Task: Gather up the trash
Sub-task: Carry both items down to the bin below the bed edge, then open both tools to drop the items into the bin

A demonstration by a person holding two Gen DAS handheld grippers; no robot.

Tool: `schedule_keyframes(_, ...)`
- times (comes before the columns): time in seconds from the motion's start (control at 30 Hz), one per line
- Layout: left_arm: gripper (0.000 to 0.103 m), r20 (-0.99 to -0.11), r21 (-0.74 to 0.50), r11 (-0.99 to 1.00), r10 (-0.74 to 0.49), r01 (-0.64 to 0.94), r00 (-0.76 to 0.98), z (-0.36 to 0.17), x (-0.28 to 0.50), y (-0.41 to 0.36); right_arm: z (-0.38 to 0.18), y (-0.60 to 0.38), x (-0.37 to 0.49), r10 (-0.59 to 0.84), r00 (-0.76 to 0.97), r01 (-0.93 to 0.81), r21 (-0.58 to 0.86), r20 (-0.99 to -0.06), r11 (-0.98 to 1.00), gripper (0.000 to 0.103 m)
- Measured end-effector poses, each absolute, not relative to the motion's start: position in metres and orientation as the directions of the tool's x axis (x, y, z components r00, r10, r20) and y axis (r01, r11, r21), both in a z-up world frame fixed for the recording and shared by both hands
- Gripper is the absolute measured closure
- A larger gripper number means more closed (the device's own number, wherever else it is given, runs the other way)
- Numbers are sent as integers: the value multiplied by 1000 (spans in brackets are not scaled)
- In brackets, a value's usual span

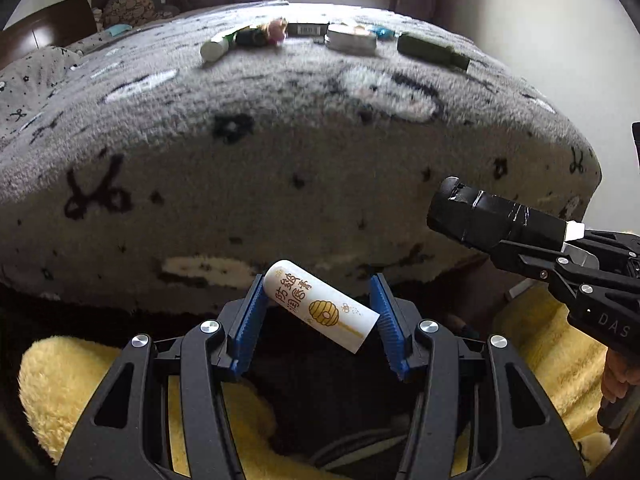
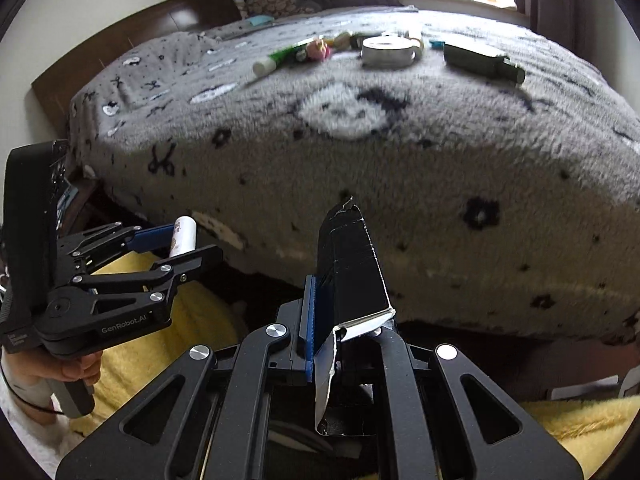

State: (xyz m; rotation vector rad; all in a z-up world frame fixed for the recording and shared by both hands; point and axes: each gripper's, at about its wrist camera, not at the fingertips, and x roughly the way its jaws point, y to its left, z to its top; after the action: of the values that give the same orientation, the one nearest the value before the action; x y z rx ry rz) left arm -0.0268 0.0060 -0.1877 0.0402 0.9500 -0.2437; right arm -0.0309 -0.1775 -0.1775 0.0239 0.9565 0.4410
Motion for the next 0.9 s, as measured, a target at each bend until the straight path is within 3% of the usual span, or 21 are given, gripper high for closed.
schedule_keyframes(0.33,53,-901,-140,956,-231,257,368,-258,-28,1,-255,-169,-22,358,261,-267,290,-896,919,94)
schedule_keyframes(0.77,53,-955,-155,940,-221,304,196,-313,-14,-15,-292,-162,-4,363,166,-231,322,-917,918,92)
schedule_keyframes(0.9,43,-959,-132,942,-200,309,200,-317,-11,-19,-296,-163,-1,363,175,-223,322,-915,920,92)
